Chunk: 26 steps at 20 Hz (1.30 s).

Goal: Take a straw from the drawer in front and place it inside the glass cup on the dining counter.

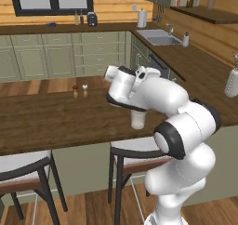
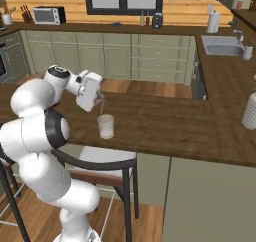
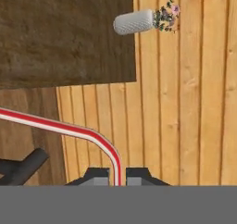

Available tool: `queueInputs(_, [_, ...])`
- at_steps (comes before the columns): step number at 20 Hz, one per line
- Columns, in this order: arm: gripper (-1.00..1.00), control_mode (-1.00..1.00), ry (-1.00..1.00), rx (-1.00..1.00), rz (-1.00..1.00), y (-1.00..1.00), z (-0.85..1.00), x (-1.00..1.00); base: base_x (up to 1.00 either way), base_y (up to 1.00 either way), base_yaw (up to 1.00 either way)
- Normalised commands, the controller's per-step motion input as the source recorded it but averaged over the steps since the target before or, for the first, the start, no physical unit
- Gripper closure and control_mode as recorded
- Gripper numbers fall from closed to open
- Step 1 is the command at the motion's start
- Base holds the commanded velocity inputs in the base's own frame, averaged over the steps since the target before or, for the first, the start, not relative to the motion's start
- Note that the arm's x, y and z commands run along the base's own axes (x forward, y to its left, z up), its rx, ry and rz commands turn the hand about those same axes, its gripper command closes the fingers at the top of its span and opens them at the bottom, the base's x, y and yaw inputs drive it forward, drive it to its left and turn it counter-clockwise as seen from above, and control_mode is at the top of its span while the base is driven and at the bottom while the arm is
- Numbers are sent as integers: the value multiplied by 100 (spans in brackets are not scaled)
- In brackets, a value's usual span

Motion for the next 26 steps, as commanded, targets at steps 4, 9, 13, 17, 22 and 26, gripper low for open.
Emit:
queueInputs(4, [100, -100, 2, -24, 0, 9, -16, 57, 0, 0, 0])
queueInputs(9, [100, -100, 9, -14, 0, 23, -22, 66, 0, 0, 0])
queueInputs(13, [100, -100, 19, -9, 0, 32, -36, 70, 0, 0, 0])
queueInputs(17, [100, -100, 21, -5, 0, 23, -36, 73, 0, 0, 0])
queueInputs(22, [100, -100, 13, -7, 0, 4, -29, 82, 0, 0, 0])
queueInputs(26, [100, -100, 9, -6, 0, 0, -21, 72, 0, 0, 0])
